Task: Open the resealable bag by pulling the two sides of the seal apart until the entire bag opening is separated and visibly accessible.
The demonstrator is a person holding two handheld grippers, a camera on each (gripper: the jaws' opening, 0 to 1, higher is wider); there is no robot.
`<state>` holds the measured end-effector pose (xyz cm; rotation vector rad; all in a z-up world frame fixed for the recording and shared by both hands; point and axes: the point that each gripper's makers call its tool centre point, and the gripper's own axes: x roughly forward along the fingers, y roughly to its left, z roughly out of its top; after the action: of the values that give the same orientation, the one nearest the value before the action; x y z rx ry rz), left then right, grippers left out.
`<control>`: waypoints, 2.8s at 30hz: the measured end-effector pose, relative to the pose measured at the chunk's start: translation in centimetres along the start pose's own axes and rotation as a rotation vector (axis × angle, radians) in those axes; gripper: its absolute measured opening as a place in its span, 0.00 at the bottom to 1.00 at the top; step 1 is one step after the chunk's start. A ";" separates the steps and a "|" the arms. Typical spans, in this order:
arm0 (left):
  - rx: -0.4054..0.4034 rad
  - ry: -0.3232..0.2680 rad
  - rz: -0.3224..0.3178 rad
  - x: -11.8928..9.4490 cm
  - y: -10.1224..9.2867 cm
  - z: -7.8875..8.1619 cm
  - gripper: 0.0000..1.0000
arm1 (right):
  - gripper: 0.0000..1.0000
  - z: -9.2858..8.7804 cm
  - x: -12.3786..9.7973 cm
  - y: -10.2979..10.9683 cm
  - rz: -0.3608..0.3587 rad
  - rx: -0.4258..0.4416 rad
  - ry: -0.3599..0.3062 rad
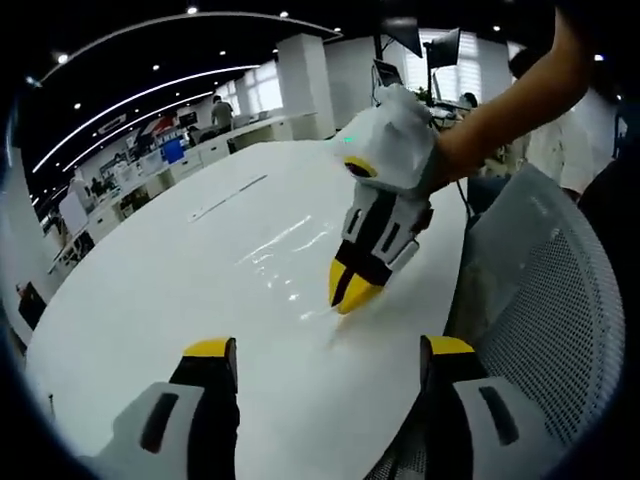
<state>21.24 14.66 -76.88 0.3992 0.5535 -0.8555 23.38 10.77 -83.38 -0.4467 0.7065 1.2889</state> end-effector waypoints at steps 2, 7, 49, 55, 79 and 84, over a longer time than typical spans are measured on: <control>0.013 0.001 -0.006 0.1 -0.2 0.1 0.70 | 0.01 0.1 -0.3 0.7 0.008 -0.035 -0.005; 0.035 -0.011 -0.056 0.4 -1.4 0.5 0.60 | 0.01 0.6 -1.0 1.4 0.004 -0.037 -0.023; 0.505 0.137 -0.136 2.0 -5.8 -0.3 0.16 | 0.01 1.1 -3.4 6.7 0.060 -0.247 0.059; 0.647 0.195 -0.129 2.2 -6.3 -0.5 0.11 | 0.01 1.3 -3.3 6.9 0.059 -0.263 0.070; 0.634 0.149 -0.153 2.6 -6.5 -0.1 0.00 | 0.01 1.1 -3.4 6.8 -0.046 -0.309 0.107; 0.592 0.139 -0.154 2.5 -6.2 0.2 0.00 | 0.00 1.8 -3.7 6.6 -0.104 -0.450 0.111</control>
<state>17.67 9.40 -78.90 0.9708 0.4544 -1.1444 16.97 10.90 -78.97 -0.9147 0.4739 1.3311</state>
